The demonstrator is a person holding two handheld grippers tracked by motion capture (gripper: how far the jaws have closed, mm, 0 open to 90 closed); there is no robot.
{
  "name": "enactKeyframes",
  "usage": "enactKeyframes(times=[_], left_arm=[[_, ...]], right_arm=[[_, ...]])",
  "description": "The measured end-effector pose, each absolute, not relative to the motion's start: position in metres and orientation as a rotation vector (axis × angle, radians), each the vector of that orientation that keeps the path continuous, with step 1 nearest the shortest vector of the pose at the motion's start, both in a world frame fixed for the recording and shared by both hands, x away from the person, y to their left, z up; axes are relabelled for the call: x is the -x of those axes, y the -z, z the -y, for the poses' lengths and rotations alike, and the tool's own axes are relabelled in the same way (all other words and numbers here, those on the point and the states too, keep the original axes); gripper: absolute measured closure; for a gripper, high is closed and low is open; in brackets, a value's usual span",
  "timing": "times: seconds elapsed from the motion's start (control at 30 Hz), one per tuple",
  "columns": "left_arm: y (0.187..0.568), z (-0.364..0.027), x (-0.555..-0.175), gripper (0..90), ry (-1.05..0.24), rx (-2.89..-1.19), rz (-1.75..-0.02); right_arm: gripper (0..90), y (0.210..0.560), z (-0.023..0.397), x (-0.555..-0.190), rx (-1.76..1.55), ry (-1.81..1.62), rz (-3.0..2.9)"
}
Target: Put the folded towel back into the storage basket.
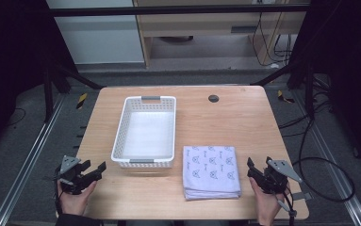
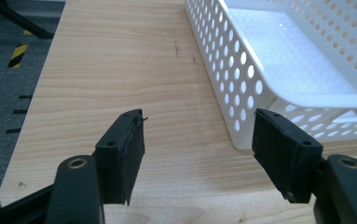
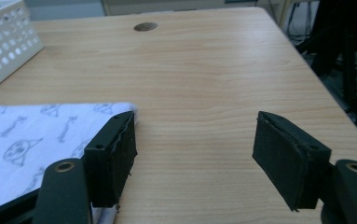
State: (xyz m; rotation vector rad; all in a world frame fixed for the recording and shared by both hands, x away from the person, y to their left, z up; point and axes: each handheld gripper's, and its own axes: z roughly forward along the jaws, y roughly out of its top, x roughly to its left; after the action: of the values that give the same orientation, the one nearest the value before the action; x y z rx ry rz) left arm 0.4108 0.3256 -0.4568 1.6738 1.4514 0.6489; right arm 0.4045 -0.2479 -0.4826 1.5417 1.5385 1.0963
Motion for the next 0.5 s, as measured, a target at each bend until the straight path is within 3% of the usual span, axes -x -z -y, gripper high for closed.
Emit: enactKeyframes(times=[0.5], left_arm=[[0.447,-0.302,-0.404,32.6,-0.639,-1.675,-1.375]], right_arm=[[29.6,0.489,0.241,-0.401,-1.52,-1.176,-1.641]])
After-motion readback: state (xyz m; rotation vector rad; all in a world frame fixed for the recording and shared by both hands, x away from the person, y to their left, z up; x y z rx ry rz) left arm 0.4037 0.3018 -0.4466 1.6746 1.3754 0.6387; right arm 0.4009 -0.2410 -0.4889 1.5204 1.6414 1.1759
